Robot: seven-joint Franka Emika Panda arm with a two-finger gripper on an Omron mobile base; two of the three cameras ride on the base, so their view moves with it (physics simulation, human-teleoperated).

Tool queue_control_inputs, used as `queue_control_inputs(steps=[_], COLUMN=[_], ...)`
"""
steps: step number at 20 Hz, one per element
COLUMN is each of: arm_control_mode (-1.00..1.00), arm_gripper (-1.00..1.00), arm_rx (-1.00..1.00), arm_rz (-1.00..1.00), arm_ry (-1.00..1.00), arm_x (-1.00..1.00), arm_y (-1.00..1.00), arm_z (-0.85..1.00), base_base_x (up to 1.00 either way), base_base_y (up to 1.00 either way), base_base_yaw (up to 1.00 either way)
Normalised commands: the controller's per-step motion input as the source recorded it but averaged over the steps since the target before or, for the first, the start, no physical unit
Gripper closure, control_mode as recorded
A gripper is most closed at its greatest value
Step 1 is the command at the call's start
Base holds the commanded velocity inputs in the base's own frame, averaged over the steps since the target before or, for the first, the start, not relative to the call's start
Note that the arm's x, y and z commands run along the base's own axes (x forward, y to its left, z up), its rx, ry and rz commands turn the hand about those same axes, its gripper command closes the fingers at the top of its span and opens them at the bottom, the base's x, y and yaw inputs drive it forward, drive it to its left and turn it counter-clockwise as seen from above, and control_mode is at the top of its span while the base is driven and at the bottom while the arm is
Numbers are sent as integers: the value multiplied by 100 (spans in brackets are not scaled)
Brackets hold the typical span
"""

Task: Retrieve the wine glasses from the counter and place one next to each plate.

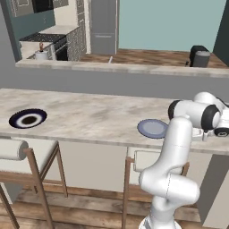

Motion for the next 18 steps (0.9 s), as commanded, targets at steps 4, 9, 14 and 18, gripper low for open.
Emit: queue_control_inputs(steps=[4, 9, 14, 18], arm_control_mode=[-100, -100, -100, -100], arm_gripper=[100, 100, 100, 100], arm_rx=[-1, 0, 0, 0], arm_rz=[0, 0, 2, 4], arm_ry=[0, 0, 0, 0], arm_x=[45, 54, 46, 27], arm_y=[1, -5, -2, -3], arm_z=[-23, -18, -27, -32], base_base_x=[0, 0, 0, 0], base_base_y=[0, 0, 0, 0], base_base_yaw=[0, 0, 0, 0])
